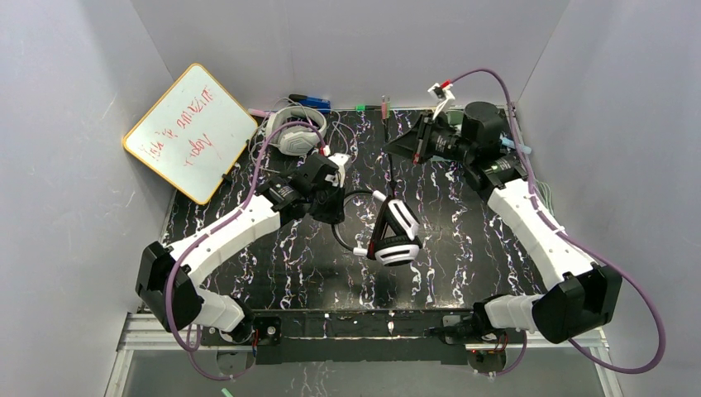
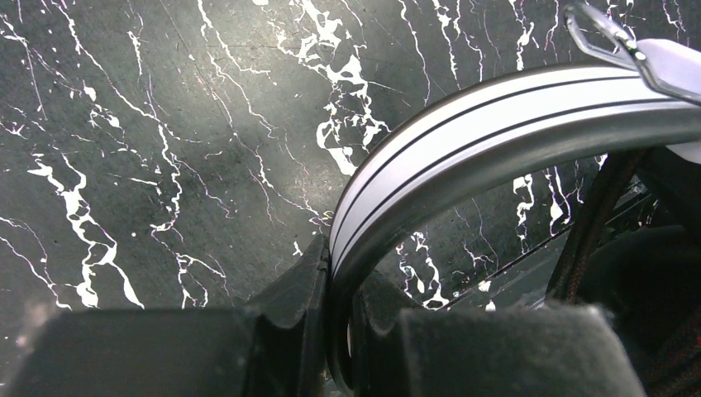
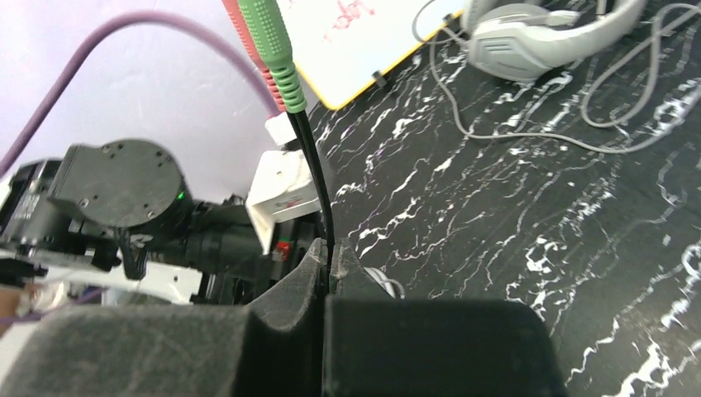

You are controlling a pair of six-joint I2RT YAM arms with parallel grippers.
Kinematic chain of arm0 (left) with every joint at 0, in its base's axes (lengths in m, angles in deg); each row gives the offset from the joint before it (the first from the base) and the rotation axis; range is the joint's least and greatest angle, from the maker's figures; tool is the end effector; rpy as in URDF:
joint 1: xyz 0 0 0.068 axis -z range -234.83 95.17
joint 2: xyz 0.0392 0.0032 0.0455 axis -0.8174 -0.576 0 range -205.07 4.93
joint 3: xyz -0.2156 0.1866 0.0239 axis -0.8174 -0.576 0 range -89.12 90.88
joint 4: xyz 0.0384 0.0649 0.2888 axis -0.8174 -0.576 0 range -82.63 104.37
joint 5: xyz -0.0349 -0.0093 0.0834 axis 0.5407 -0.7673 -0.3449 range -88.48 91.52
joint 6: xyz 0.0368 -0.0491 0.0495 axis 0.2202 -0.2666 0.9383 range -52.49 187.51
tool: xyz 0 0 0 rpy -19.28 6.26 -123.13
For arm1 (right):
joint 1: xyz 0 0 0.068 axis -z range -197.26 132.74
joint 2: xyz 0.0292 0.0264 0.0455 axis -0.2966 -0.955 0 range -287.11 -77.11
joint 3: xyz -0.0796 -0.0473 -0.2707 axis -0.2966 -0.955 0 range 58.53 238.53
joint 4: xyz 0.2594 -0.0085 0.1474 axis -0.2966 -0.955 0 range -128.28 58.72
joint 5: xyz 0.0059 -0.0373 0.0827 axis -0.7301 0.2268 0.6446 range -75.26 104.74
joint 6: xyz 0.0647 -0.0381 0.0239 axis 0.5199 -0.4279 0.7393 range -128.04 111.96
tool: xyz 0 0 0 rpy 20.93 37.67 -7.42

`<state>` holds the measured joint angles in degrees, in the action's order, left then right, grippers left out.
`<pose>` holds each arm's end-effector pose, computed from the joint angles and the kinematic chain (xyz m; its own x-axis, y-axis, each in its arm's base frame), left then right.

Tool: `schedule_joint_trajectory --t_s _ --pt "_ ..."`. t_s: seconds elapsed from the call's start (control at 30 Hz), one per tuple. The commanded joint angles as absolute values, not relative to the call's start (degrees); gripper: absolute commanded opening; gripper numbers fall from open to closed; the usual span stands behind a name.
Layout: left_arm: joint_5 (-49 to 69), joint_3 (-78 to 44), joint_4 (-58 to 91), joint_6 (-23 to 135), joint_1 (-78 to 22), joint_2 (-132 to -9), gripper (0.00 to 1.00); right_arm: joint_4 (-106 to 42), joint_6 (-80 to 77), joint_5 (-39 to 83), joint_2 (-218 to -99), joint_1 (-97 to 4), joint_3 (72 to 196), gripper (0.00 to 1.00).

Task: Wrap the headphones
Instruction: Wrap the headphones cable around the headphones.

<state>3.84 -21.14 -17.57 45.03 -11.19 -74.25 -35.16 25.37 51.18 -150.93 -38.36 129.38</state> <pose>0.2598 -0.2515 0.2932 -0.7290 0.1674 -0.6637 0.4678 0.8297 -0.3046 0.3186 0.1661 0.4102 -0.5553 0.2604 -0.7899 -0.6398 0.4730 0.6057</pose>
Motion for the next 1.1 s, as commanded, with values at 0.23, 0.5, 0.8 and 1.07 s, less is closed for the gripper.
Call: schedule_joint_trajectory --t_s 0.23,0.5,0.8,1.07 --pt "7.23 -18.99 -19.06 38.91 -10.68 -76.10 0.00 -30.00 12.02 60.23 -148.89 -51.68 127.80 0.01" --pt "6.99 -18.51 -17.54 34.18 -12.12 -74.70 0.00 -33.58 9.44 55.75 -149.23 -61.52 121.47 0.01" --pt "5.08 -20.27 -15.23 35.28 -13.71 -70.25 0.00 -50.64 -0.44 45.04 -150.85 -62.53 123.05 0.05" --pt "5.26 -19.66 -14.65 35.60 -13.72 -68.70 0.00 -60.85 -5.44 33.54 -160.65 -66.26 128.94 0.05"
